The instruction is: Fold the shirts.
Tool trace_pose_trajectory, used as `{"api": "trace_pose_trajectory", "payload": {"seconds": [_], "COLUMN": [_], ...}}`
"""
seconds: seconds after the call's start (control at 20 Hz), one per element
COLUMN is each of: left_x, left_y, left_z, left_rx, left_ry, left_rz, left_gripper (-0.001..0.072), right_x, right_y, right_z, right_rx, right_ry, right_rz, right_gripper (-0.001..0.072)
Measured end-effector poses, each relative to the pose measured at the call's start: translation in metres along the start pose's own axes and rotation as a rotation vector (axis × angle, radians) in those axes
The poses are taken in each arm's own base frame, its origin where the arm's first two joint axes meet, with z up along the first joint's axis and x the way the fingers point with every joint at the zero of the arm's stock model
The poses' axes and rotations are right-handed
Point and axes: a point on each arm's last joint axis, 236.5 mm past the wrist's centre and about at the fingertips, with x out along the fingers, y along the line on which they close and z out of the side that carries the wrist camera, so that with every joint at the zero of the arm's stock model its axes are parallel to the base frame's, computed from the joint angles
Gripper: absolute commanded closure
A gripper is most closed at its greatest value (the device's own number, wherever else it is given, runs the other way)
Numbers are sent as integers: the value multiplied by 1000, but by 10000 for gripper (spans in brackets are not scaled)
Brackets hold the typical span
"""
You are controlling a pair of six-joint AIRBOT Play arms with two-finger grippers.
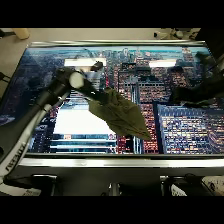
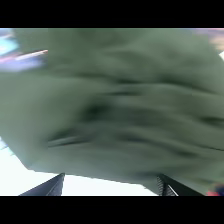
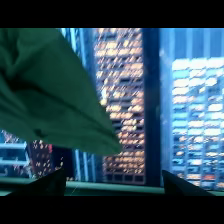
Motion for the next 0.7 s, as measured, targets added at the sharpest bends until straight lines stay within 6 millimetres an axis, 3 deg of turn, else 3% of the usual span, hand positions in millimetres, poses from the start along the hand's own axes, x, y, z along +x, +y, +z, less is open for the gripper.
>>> {"api": "trace_pose_trajectory", "payload": {"seconds": [0.1,0.2,0.3,0.5,0.55,0.7], "left_x": [16,39,64,100,104,117], "left_y": [45,65,72,62,58,51], "left_z": [-14,-30,-43,-49,-47,-40], "left_rx": [-147,-270,-356,-447,-458,-476], "left_ry": [70,130,180,212,204,173], "left_rz": [-13,-68,-116,-205,-222,-245], "left_gripper": [-10,-10,-10,-6,66,595], "right_x": [36,70,94,122,127,144], "right_y": [0,-4,-7,-12,-13,-13], "right_z": [-13,-27,-42,-59,-62,-79], "right_rx": [18,44,59,70,70,76], "right_ry": [91,165,224,271,279,324], "right_rz": [35,55,66,77,80,101], "right_gripper": [78,76,60,9,8,8]}}
